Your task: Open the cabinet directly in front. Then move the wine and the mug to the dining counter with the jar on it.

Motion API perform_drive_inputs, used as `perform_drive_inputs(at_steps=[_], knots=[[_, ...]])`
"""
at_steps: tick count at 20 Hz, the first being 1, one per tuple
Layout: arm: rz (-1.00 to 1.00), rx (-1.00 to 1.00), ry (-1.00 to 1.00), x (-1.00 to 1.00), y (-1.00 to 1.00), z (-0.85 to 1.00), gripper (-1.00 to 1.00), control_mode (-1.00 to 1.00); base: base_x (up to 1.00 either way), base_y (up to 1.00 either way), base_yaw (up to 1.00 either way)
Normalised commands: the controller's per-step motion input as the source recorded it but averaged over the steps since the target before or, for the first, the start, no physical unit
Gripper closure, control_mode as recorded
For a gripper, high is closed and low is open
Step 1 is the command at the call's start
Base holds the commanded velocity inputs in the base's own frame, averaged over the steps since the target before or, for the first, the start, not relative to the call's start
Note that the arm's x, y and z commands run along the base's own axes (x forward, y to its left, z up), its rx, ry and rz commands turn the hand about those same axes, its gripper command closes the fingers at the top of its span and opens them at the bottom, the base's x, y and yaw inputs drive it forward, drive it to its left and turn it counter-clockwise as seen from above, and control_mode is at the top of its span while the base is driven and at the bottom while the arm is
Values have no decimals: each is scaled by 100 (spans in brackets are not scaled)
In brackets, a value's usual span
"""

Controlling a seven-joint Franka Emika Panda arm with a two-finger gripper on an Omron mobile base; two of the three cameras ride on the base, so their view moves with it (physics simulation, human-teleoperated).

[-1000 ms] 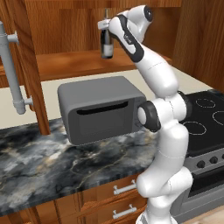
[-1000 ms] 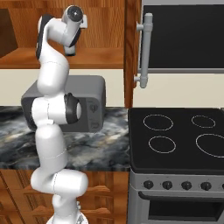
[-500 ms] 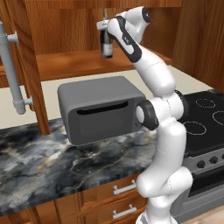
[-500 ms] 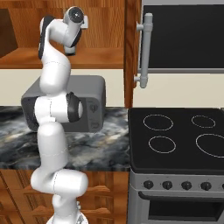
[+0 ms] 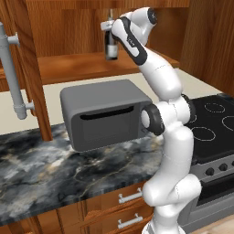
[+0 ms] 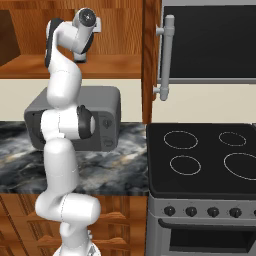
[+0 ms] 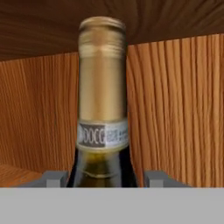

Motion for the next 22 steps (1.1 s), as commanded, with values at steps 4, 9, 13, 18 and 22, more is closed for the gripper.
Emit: perform_drive_inputs(at_steps=[4, 9, 13, 18, 22], knots=[[0, 0, -2, -31, -5, 0, 100, -100, 0, 0, 0], [0, 2, -15, -100, -13, 0, 100, -100, 0, 0, 0], [0, 5, -29, -100, -29, -9, 100, -100, 0, 0, 0], [0, 10, -31, -100, -28, -37, 100, -100, 0, 0, 0], [0, 12, -34, -100, -21, -47, 100, -100, 0, 0, 0]])
